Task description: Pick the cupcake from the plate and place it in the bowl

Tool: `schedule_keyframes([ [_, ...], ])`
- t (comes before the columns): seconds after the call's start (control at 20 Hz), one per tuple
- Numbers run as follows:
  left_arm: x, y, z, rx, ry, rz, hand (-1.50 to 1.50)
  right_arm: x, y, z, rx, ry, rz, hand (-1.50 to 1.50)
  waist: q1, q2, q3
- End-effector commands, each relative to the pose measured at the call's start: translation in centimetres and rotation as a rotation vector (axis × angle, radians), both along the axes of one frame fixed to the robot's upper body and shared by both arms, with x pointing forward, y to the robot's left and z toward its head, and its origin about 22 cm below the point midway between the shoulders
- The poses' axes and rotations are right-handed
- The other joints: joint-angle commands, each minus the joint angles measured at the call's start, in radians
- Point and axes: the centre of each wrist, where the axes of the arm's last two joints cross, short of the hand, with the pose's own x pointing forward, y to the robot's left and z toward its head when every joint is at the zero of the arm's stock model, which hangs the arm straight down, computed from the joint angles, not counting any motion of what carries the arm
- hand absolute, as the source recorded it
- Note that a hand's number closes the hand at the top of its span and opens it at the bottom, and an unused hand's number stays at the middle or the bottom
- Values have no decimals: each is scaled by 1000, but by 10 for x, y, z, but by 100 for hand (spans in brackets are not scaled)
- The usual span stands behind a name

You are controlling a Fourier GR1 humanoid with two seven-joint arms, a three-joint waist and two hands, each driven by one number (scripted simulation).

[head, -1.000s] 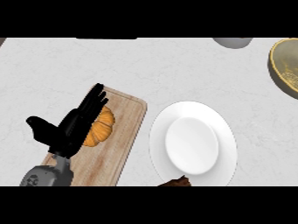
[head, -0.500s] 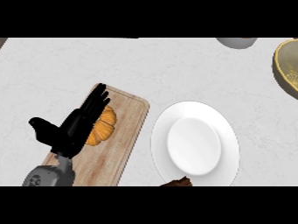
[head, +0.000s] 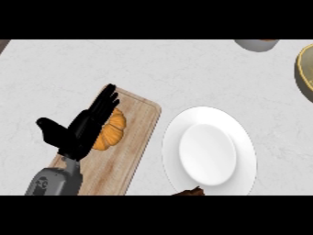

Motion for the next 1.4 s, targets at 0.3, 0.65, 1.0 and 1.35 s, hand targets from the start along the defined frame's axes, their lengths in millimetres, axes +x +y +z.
schedule_keyframes([
  [0.3,-3,1,0,-3,9,16,0,-10,-29,-23,277,-170,57,-150,-5,-2,3],
  [0.65,-9,0,-4,-5,11,42,0,-7,-24,-16,538,-742,146,-150,-42,-18,4],
  [1.0,-20,21,-21,10,40,99,0,-40,-42,-44,647,-894,353,-150,-92,-40,-4],
  [1.35,-15,30,-10,4,51,162,0,-101,-67,-63,688,-917,459,-150,-158,-60,-7],
])
